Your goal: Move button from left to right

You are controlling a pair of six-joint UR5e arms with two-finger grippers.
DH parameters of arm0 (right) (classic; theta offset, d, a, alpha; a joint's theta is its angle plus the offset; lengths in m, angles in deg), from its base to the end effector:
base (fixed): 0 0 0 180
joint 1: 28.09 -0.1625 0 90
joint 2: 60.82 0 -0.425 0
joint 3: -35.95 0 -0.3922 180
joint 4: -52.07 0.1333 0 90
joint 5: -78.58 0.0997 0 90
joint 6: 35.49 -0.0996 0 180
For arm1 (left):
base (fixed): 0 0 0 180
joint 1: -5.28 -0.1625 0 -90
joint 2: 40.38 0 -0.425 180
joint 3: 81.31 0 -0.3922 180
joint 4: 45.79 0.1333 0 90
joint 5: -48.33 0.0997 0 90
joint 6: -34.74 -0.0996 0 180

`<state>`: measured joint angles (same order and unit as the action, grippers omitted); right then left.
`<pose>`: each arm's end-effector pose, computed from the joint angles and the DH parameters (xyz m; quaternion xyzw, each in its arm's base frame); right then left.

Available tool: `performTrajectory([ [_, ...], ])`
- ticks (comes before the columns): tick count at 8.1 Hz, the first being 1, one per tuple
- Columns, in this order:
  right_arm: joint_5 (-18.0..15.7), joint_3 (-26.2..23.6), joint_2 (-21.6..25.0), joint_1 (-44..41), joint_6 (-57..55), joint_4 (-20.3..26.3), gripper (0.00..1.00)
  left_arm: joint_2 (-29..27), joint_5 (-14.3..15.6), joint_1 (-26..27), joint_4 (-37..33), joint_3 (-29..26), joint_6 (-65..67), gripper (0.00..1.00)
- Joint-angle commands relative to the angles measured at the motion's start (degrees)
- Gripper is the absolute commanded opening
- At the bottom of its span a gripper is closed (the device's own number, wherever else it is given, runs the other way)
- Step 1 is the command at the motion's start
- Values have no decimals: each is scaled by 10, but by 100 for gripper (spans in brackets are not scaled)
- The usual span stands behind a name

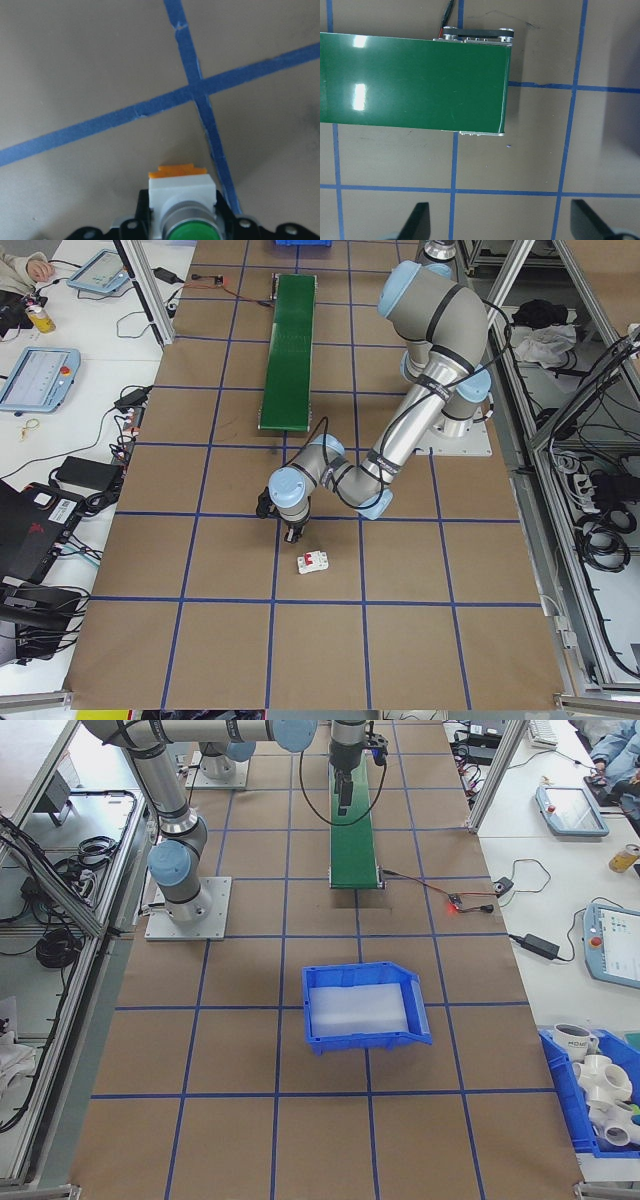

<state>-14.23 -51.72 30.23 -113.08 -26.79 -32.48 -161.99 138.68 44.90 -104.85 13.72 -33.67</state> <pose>0.0860 -0.4892 0.5075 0.0326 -0.9990 -0.0209 0.0222 0.3982 -0.5019 0.1814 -0.1566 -0.9864 -0.0279 0.0412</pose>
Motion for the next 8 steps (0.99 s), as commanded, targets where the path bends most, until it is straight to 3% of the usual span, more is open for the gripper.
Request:
performTrajectory([
  [1,0,0,0,0,0,0,100,9,-4,2,0,-1,-7,0],
  [3,0,0,0,0,0,0,100,77,0,40,-46,-1,2,0],
  [5,0,0,0,0,0,0,100,163,-5,83,-142,1,78,0],
  [8,0,0,0,0,0,0,100,214,-6,183,-207,3,224,0],
])
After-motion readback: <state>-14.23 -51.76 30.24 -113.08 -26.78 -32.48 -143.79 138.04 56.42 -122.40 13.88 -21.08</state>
